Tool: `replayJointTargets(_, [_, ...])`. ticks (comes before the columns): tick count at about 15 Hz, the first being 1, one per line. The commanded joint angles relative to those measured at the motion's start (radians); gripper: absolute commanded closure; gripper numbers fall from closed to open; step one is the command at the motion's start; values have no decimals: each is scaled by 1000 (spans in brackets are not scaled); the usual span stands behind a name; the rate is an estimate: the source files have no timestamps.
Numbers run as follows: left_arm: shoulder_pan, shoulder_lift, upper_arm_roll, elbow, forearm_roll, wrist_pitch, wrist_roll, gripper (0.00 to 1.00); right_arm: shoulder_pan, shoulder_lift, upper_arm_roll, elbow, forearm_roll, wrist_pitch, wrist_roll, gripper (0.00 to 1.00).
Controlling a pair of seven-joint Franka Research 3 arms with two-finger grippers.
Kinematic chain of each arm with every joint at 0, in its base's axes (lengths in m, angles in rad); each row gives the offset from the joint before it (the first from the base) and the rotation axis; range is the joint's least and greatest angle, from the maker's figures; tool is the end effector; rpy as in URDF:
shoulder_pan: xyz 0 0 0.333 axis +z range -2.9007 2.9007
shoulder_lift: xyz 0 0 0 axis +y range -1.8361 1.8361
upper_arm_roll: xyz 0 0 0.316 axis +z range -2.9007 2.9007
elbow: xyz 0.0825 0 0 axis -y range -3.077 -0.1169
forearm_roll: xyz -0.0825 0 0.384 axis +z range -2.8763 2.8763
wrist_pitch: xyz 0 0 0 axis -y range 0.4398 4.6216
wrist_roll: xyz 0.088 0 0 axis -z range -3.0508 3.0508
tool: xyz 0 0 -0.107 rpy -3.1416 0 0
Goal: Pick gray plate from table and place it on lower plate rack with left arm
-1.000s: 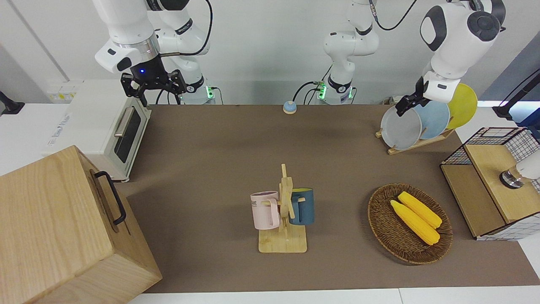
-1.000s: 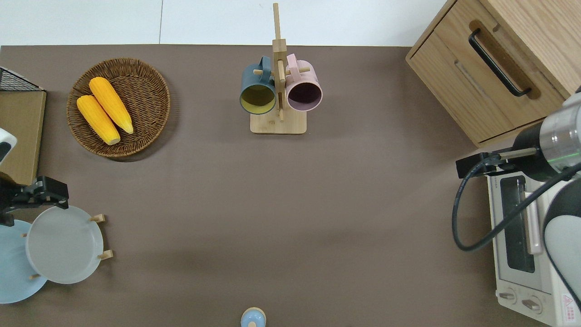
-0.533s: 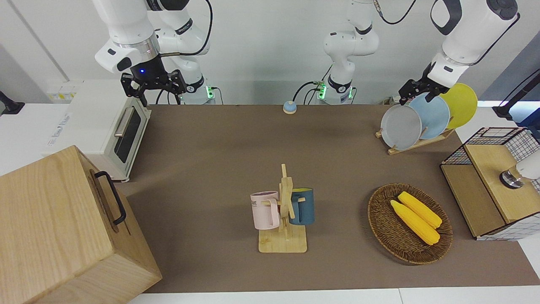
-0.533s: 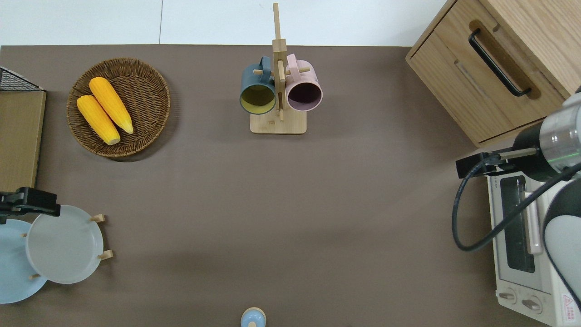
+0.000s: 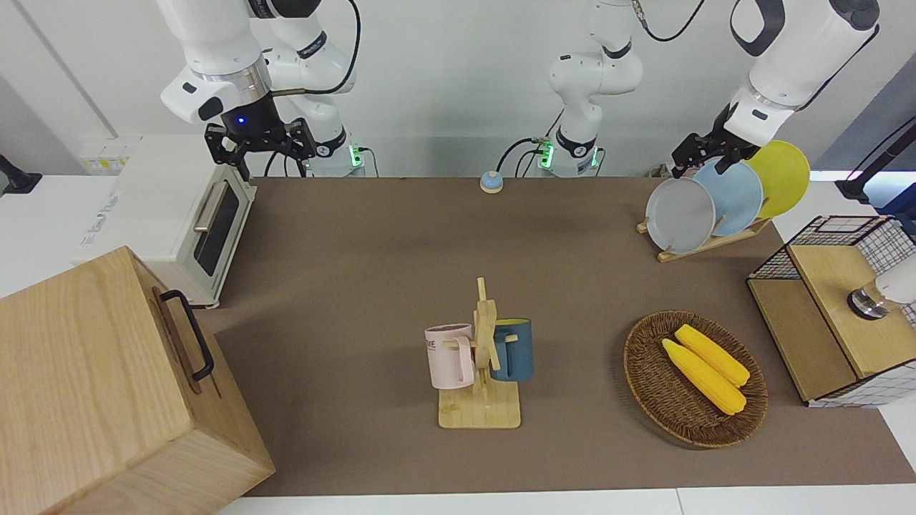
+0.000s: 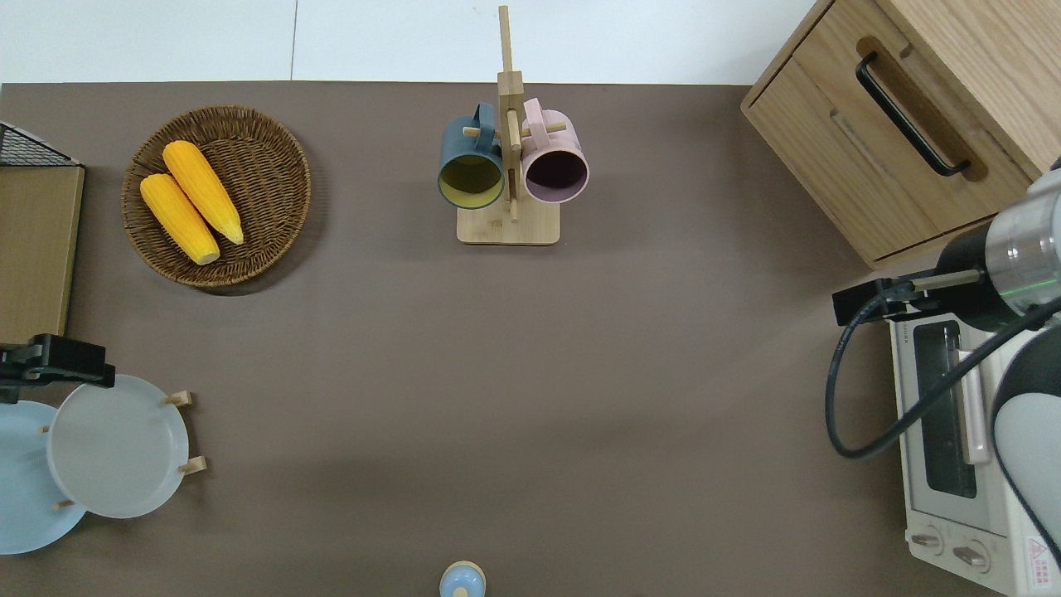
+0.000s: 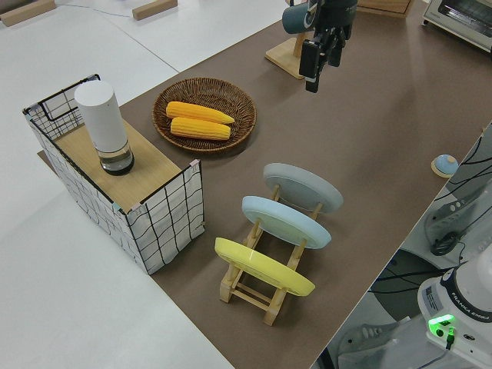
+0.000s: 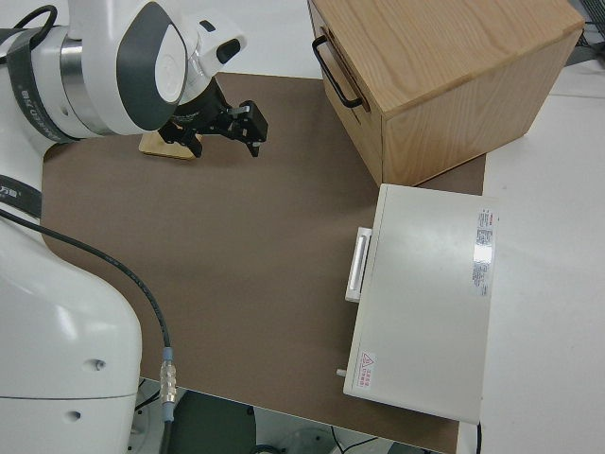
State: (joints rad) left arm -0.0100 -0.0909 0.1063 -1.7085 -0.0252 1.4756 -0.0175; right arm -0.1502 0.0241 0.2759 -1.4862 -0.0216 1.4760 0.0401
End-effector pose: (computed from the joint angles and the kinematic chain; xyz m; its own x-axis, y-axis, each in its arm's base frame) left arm 0.5107 0.0488 0.6010 0.9838 0.1084 -0.1426 0.1141 -0.9929 0.0323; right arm 0.5486 0.0647 0.6430 0.9960 0.0835 -0.0327 0.0841 -0.9963 0.0163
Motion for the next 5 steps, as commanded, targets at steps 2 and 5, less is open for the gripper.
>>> replayJointTargets(2, [1,-72,-3,29,8,40,-33,7,-19,-3,17,9,-1,-14,12,17])
replayJointTargets(5, [-1,-78,-10,29,8,43,-108,7,-19,-1,17,9,-1,-14,12,17])
